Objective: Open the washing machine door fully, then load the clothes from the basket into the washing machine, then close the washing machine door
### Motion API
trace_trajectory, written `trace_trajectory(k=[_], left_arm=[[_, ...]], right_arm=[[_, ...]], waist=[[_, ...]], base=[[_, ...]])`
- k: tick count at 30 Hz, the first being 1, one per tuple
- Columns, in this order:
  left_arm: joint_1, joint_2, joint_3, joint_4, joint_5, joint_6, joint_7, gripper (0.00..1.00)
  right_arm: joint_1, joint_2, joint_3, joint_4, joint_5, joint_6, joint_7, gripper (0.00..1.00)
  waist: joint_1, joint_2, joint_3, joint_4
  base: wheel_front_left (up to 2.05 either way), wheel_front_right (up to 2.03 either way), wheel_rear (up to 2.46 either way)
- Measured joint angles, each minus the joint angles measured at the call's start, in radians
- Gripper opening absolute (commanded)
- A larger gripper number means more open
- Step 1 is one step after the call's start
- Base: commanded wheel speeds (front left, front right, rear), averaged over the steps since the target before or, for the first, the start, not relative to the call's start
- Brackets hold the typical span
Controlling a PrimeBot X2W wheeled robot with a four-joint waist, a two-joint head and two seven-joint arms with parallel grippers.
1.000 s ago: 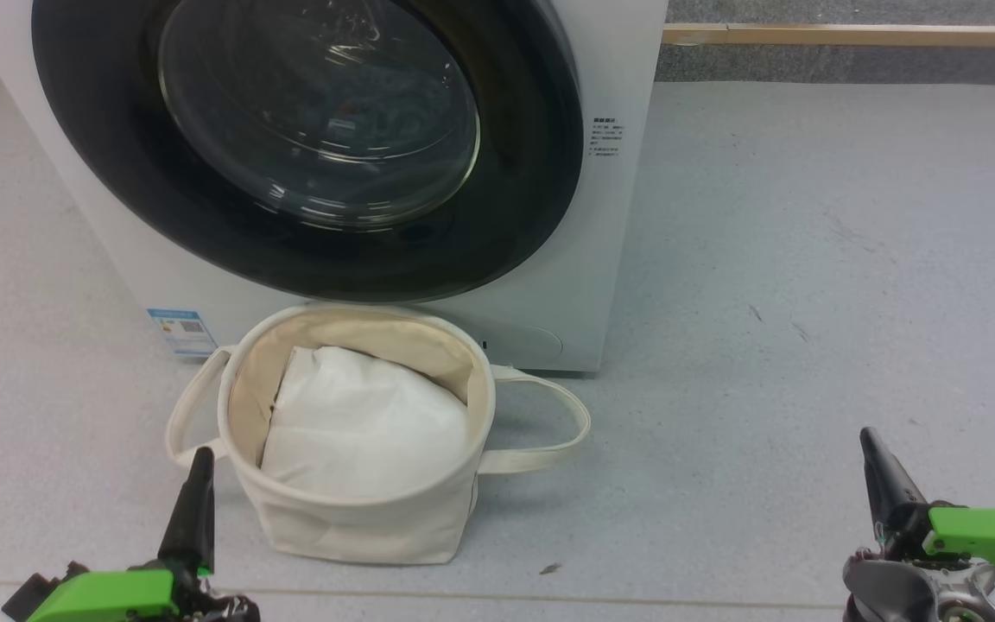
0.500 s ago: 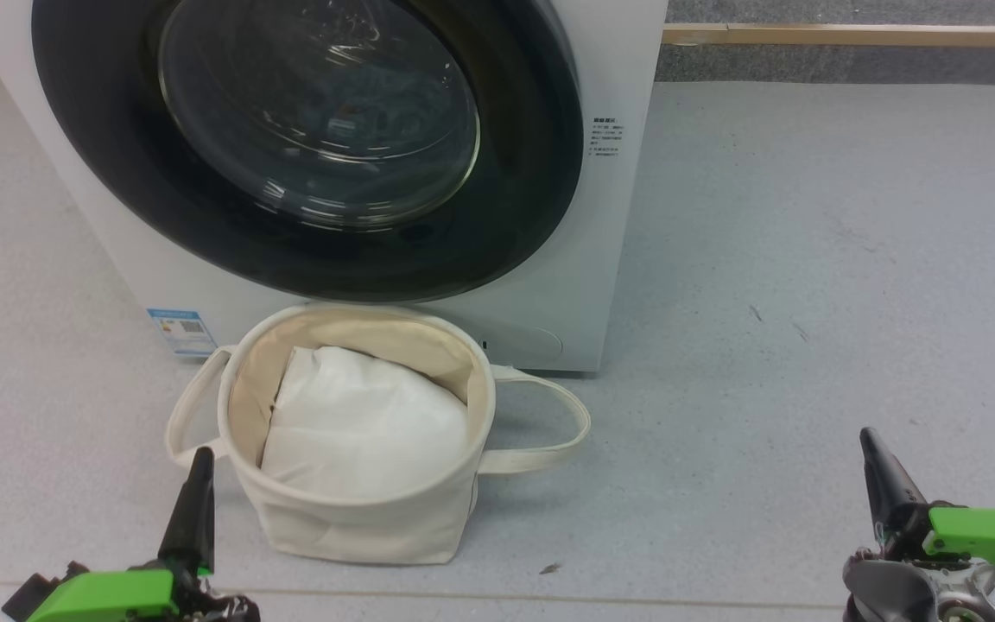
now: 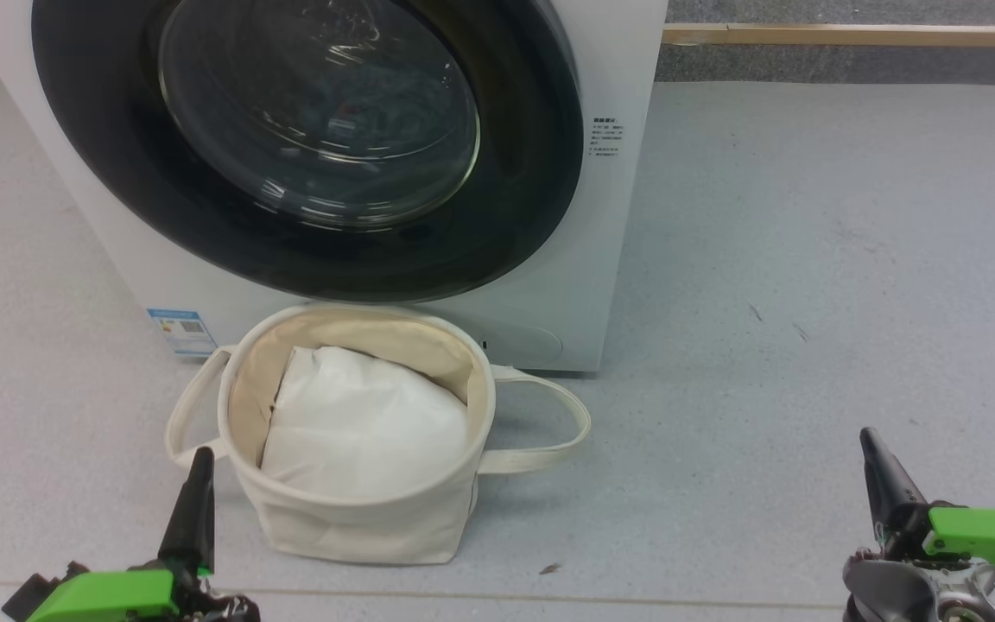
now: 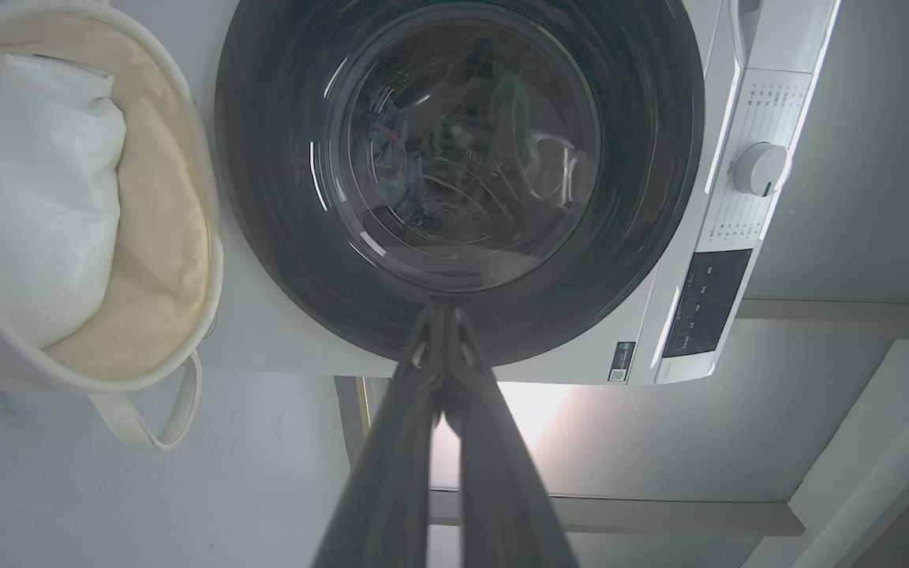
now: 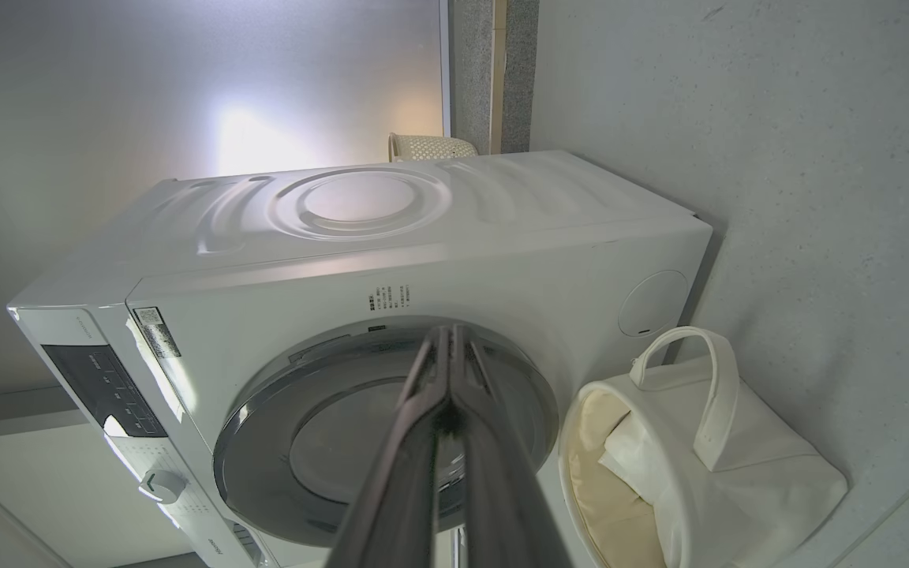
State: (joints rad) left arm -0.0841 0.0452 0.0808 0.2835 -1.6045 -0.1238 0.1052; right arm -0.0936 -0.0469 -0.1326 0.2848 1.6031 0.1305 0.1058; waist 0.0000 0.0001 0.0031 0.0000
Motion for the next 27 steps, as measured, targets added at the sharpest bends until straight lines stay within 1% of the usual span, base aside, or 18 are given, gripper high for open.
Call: trace_trajectory(k=[27], left_arm=[[0.000, 0.000, 0.000, 0.000, 0.000, 0.000, 0.000, 0.00]], right_arm=[[0.000, 0.000, 0.000, 0.000, 0.000, 0.000, 0.000, 0.00]], waist=[[0.0000, 0.0000, 0.000, 0.000]], base=[[0.00, 0.00, 0.00]])
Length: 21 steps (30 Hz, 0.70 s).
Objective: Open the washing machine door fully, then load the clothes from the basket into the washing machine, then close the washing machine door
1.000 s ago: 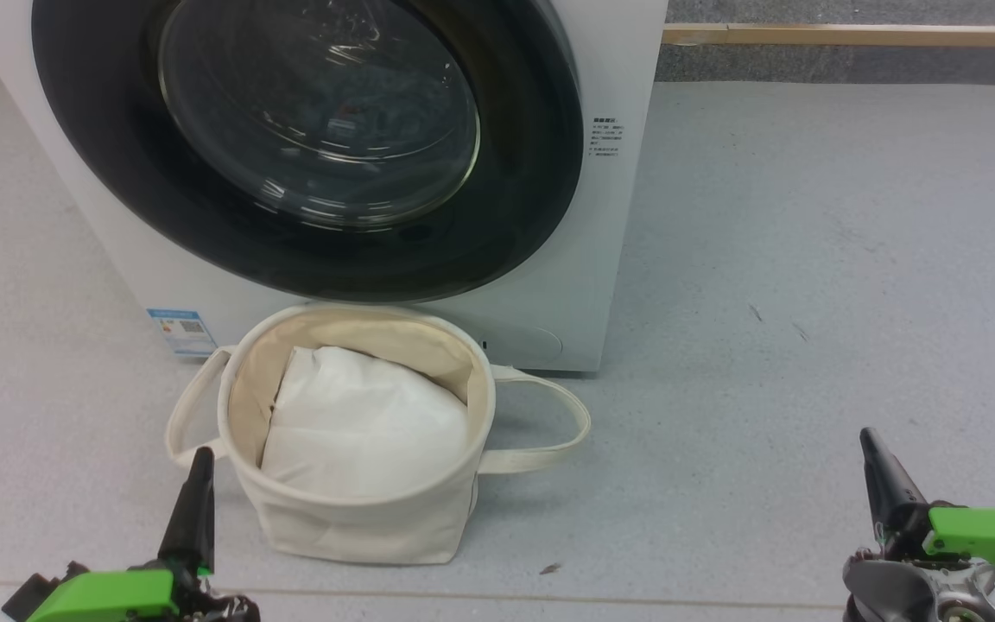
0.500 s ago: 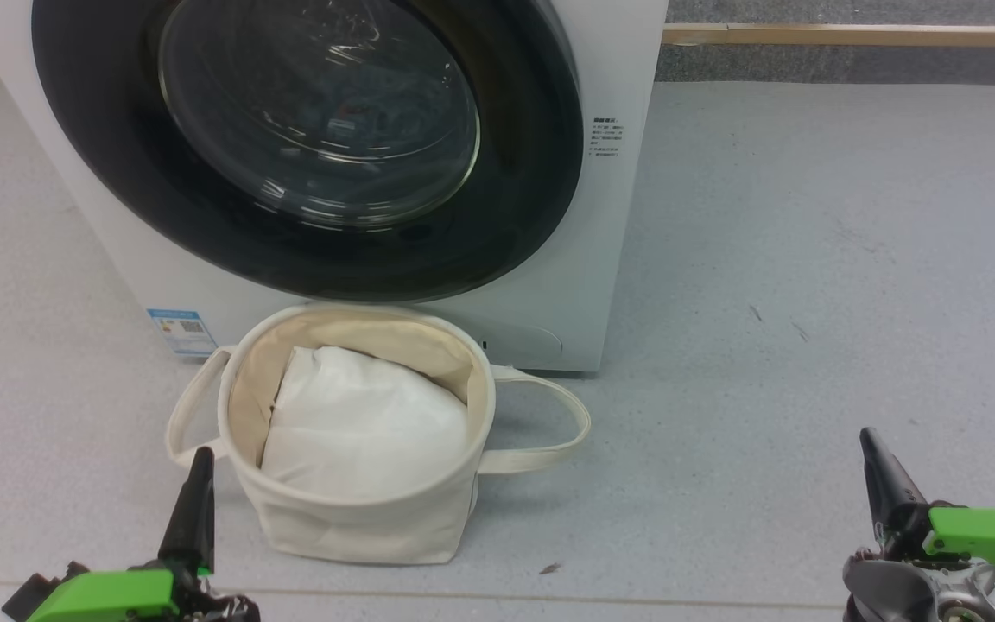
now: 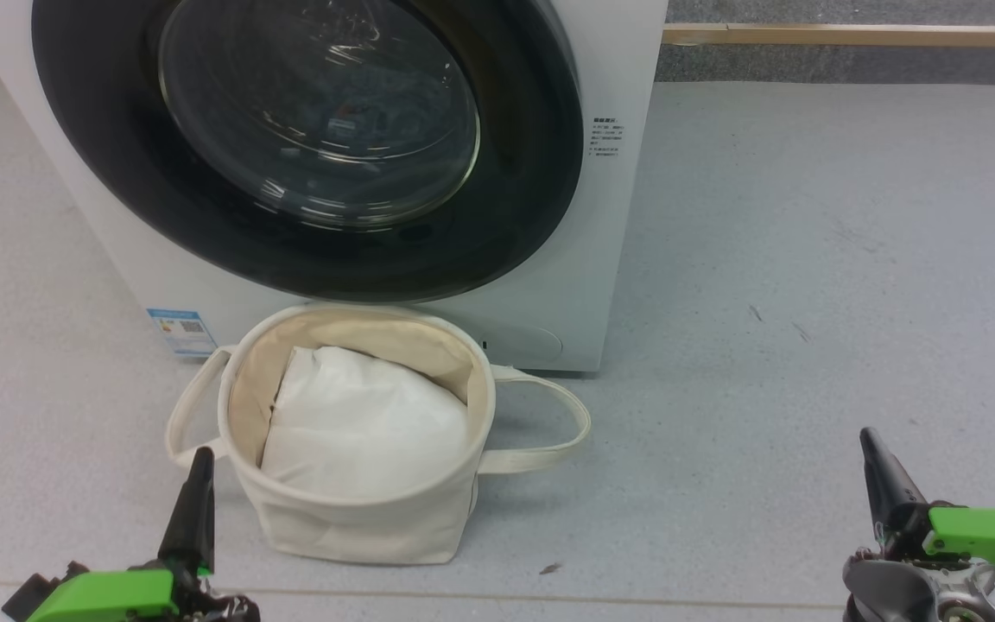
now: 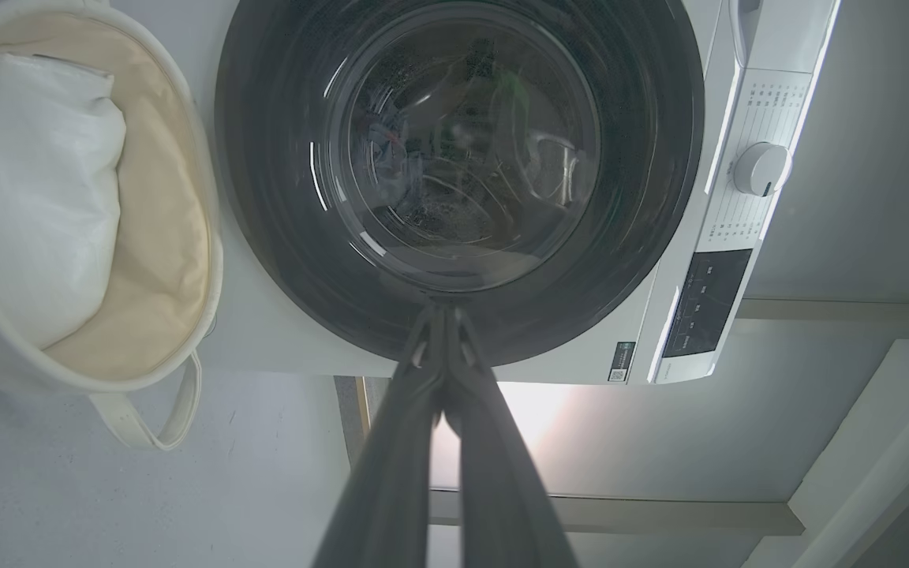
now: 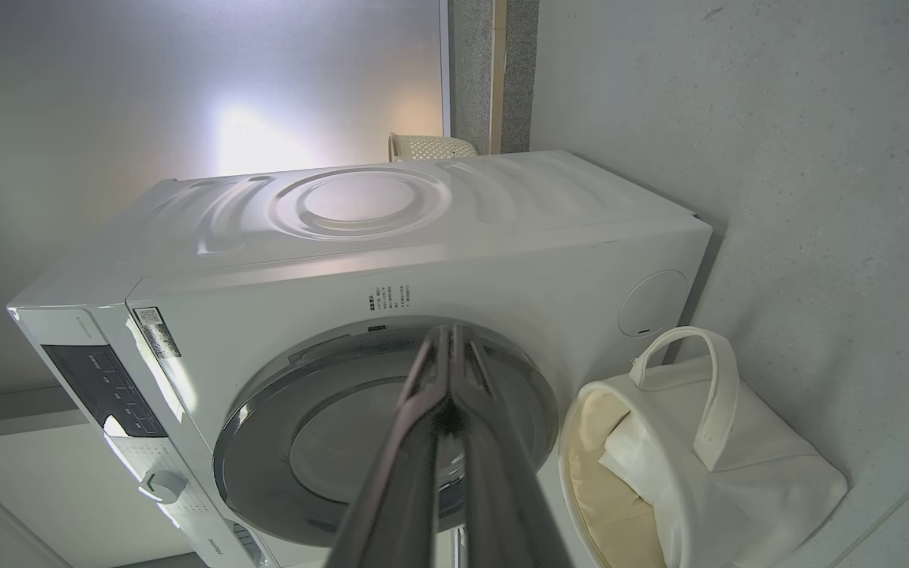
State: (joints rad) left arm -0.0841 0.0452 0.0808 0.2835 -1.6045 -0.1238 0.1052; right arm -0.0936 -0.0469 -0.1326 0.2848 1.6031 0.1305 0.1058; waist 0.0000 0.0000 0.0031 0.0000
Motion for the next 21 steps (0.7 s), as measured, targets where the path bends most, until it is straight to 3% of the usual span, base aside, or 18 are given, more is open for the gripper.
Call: trace_trajectory(k=[21], left_arm=[[0.000, 0.000, 0.000, 0.000, 0.000, 0.000, 0.000, 0.00]], right_arm=[[0.000, 0.000, 0.000, 0.000, 0.000, 0.000, 0.000, 0.00]], waist=[[0.0000, 0.0000, 0.000, 0.000]], base=[[0.00, 0.00, 0.00]])
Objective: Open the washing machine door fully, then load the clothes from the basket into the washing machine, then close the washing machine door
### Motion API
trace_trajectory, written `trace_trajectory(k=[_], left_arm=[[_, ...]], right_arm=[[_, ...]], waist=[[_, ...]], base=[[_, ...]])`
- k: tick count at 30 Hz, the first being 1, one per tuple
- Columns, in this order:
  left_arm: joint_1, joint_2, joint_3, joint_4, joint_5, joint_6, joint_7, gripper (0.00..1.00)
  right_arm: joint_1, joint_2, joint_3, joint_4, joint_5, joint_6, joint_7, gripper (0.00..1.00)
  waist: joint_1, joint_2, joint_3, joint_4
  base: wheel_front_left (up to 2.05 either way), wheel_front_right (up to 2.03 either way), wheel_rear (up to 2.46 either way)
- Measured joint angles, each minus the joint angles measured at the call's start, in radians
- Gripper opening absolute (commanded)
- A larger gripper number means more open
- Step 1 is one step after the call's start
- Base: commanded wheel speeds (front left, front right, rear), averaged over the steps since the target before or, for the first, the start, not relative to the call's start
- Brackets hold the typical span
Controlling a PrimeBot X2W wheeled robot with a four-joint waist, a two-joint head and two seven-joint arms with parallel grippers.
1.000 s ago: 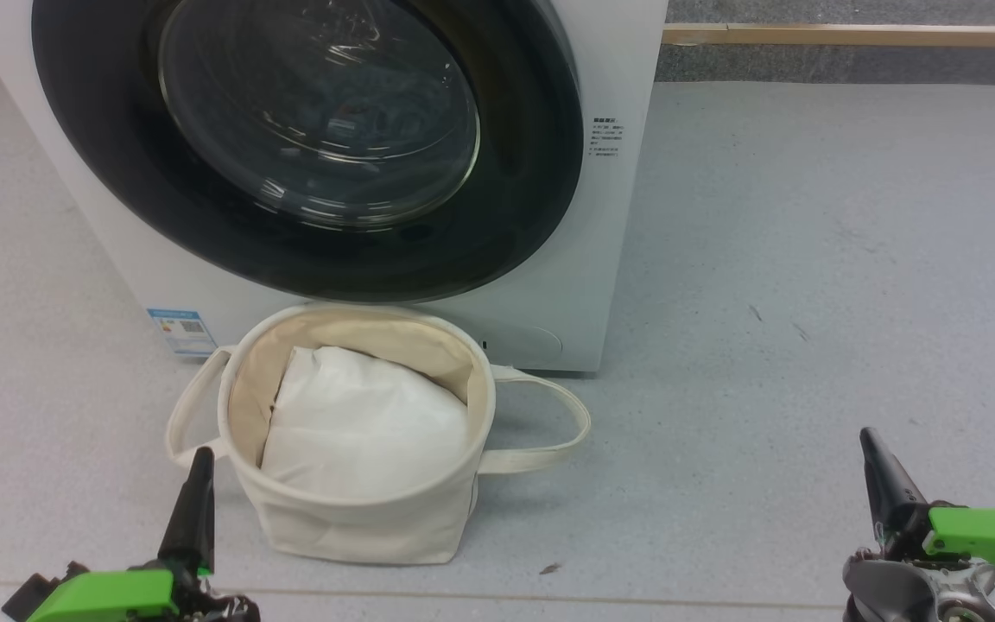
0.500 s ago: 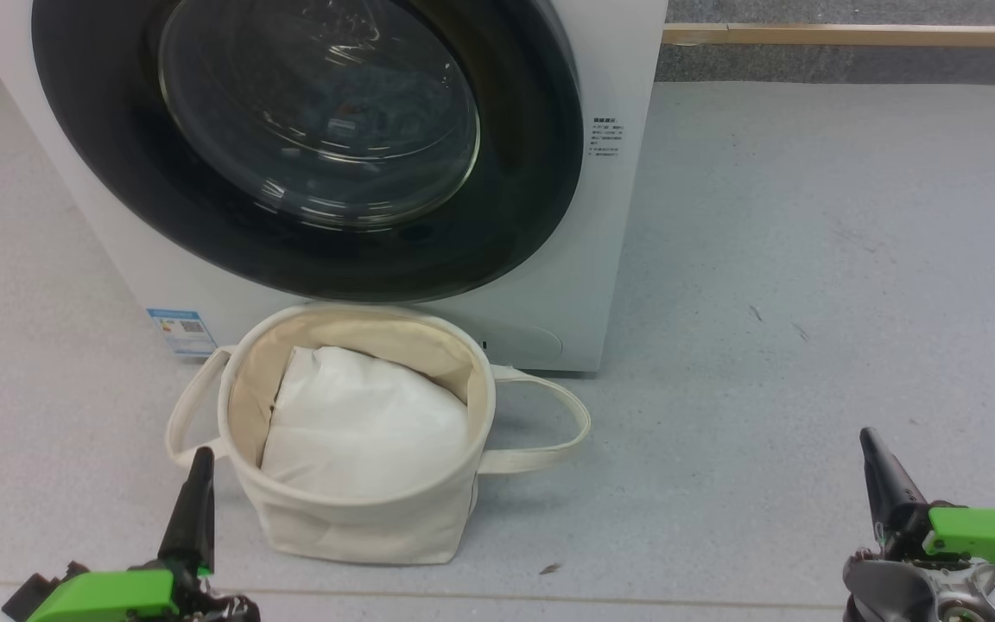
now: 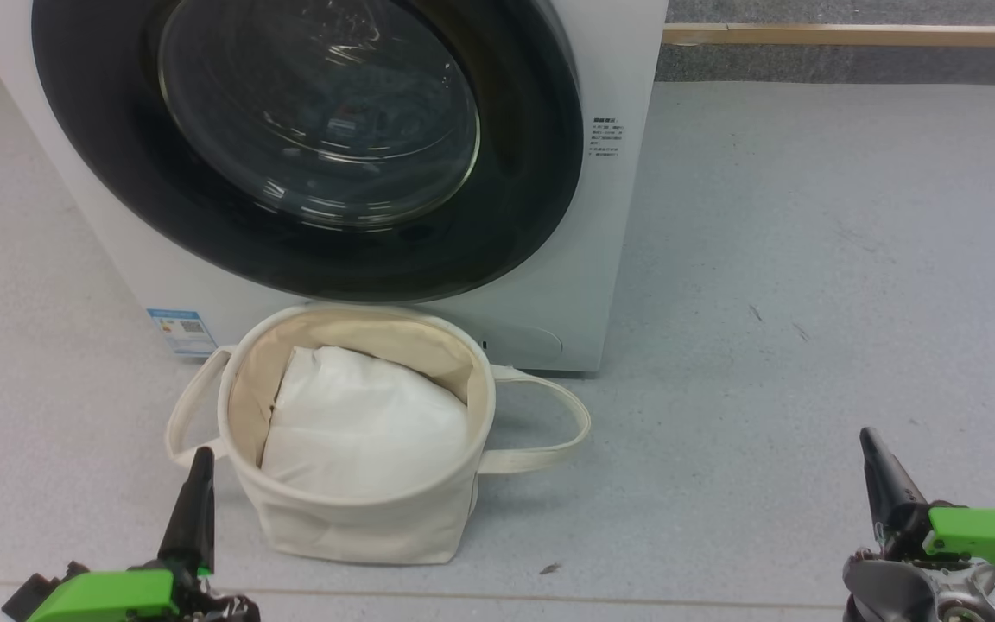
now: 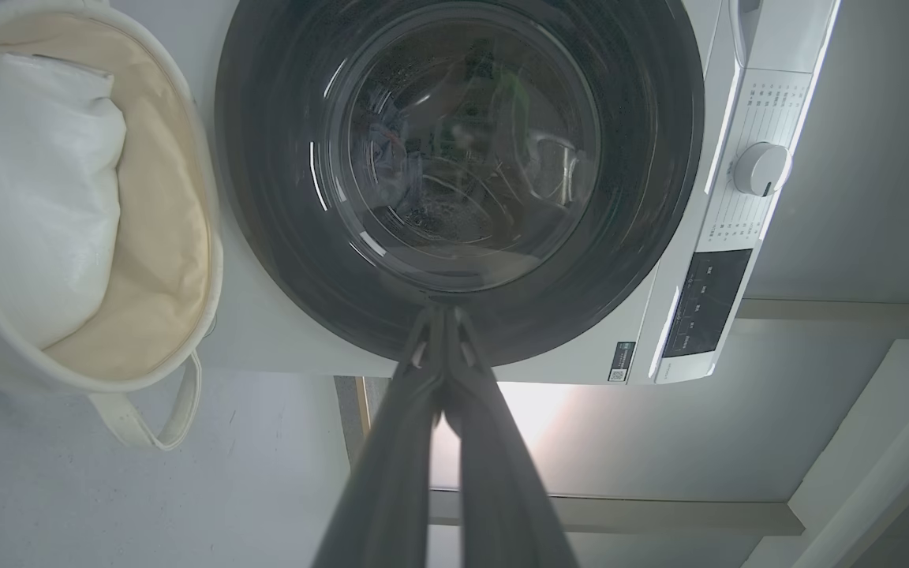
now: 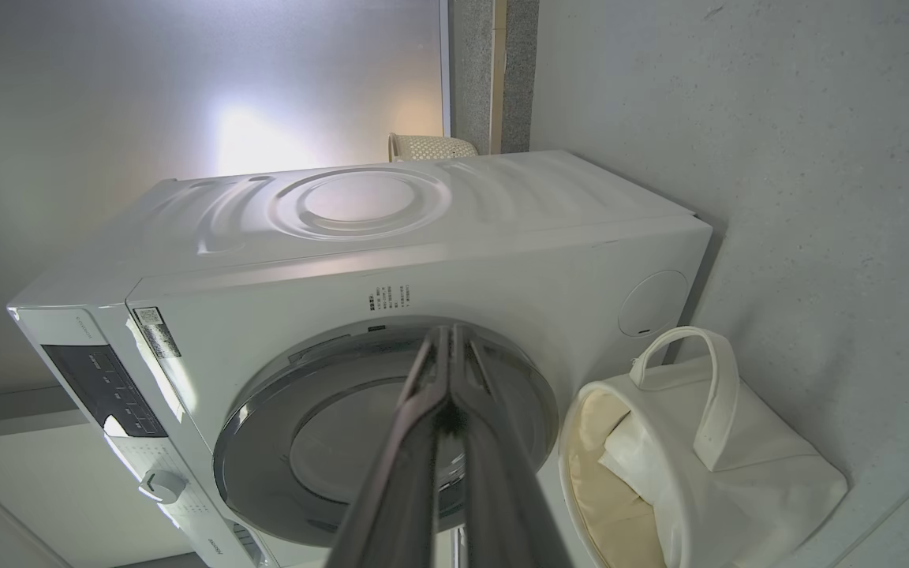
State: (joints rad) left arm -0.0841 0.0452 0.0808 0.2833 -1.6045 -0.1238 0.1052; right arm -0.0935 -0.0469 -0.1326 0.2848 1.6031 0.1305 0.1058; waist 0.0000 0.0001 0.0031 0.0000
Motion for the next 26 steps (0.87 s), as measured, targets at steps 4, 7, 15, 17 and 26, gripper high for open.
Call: trace_trajectory(k=[4, 7, 15, 17, 26], left_arm=[[0.000, 0.000, 0.000, 0.000, 0.000, 0.000, 0.000, 0.00], [0.000, 0.000, 0.000, 0.000, 0.000, 0.000, 0.000, 0.00], [0.000, 0.000, 0.000, 0.000, 0.000, 0.000, 0.000, 0.00], [0.000, 0.000, 0.000, 0.000, 0.000, 0.000, 0.000, 0.00], [0.000, 0.000, 0.000, 0.000, 0.000, 0.000, 0.000, 0.00]], right_arm=[[0.000, 0.000, 0.000, 0.000, 0.000, 0.000, 0.000, 0.00], [0.000, 0.000, 0.000, 0.000, 0.000, 0.000, 0.000, 0.00], [0.000, 0.000, 0.000, 0.000, 0.000, 0.000, 0.000, 0.00], [0.000, 0.000, 0.000, 0.000, 0.000, 0.000, 0.000, 0.00], [0.000, 0.000, 0.000, 0.000, 0.000, 0.000, 0.000, 0.00]], waist=[[0.0000, 0.0000, 0.000, 0.000], [0.0000, 0.0000, 0.000, 0.000], [0.0000, 0.0000, 0.000, 0.000], [0.0000, 0.0000, 0.000, 0.000], [0.0000, 0.0000, 0.000, 0.000]], base=[[0.00, 0.00, 0.00], [0.00, 0.00, 0.00], [0.00, 0.00, 0.00], [0.00, 0.00, 0.00], [0.00, 0.00, 0.00]])
